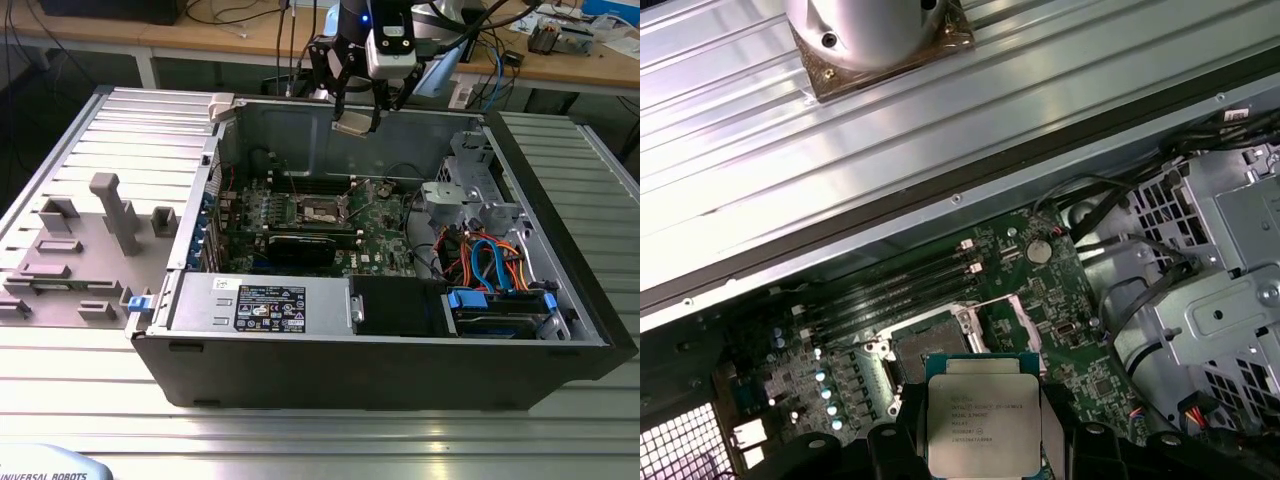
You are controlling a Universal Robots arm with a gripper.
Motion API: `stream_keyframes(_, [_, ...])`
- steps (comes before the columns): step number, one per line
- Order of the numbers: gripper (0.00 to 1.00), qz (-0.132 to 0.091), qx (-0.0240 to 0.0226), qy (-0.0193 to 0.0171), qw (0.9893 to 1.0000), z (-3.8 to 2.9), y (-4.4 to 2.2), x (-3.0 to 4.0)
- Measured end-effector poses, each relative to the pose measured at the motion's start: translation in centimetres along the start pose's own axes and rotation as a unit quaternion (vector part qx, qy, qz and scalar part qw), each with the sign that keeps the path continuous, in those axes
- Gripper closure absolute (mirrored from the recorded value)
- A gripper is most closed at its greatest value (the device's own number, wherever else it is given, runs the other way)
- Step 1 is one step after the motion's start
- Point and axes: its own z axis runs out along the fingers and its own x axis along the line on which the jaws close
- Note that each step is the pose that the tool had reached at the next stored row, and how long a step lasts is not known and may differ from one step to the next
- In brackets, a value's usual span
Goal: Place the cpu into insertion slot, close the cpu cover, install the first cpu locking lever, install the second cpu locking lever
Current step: 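Place the cpu into insertion slot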
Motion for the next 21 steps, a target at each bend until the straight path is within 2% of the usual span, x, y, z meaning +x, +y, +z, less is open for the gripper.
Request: stream_keyframes(21, [0.46, 0.017, -0.0003, -0.0015, 0.9999, 0.00, 0.00, 0.00])
